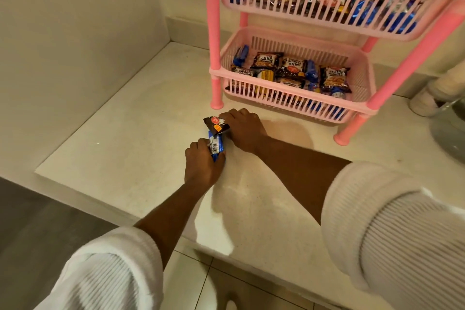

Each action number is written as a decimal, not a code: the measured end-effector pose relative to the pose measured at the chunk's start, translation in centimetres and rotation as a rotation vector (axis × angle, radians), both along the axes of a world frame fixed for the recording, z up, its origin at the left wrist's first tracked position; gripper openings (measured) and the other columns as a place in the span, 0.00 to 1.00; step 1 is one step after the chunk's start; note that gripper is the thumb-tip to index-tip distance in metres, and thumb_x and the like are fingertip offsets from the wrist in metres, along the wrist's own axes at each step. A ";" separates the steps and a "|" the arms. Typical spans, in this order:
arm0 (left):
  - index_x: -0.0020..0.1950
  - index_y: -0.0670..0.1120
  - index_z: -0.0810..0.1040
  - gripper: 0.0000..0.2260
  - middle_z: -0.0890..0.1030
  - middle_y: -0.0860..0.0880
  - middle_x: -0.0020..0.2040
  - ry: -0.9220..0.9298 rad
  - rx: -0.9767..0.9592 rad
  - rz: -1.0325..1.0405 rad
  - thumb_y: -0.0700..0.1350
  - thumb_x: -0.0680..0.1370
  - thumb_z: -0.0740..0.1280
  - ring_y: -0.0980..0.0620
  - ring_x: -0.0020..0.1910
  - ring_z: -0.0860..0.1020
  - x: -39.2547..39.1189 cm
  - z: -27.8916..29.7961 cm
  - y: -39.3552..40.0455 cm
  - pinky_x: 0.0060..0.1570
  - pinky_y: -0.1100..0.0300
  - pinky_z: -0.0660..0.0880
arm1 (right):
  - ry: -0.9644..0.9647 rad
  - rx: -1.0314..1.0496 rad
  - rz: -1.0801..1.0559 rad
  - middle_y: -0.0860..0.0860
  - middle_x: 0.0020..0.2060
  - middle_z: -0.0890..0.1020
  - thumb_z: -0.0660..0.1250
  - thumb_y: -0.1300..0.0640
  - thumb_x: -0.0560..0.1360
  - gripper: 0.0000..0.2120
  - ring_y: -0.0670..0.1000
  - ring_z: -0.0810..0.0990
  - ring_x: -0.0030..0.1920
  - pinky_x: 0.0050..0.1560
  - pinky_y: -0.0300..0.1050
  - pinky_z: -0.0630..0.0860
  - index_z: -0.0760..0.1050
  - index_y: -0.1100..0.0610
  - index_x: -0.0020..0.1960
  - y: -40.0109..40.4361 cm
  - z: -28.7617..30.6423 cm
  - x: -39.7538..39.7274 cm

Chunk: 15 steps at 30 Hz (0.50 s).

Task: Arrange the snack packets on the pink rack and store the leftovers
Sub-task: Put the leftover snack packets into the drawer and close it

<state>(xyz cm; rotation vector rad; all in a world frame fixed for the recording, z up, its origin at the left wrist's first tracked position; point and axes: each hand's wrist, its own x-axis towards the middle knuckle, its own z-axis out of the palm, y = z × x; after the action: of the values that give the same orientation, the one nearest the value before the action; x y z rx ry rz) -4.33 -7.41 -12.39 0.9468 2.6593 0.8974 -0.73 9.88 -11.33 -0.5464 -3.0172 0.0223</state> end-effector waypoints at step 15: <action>0.72 0.55 0.61 0.27 0.78 0.42 0.55 -0.483 0.289 0.067 0.53 0.75 0.66 0.53 0.41 0.82 11.0 1.9 0.3 0.38 0.57 0.81 | 0.344 -0.390 -0.272 0.49 0.47 0.78 0.72 0.46 0.68 0.20 0.52 0.74 0.51 0.39 0.45 0.69 0.73 0.52 0.55 -2.9 1.2 15.9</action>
<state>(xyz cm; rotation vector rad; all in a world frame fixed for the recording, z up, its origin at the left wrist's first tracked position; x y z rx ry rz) 6.71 -7.07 -10.51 0.5928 2.1977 1.3547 15.22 7.01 -10.15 -0.8763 -2.5848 0.6283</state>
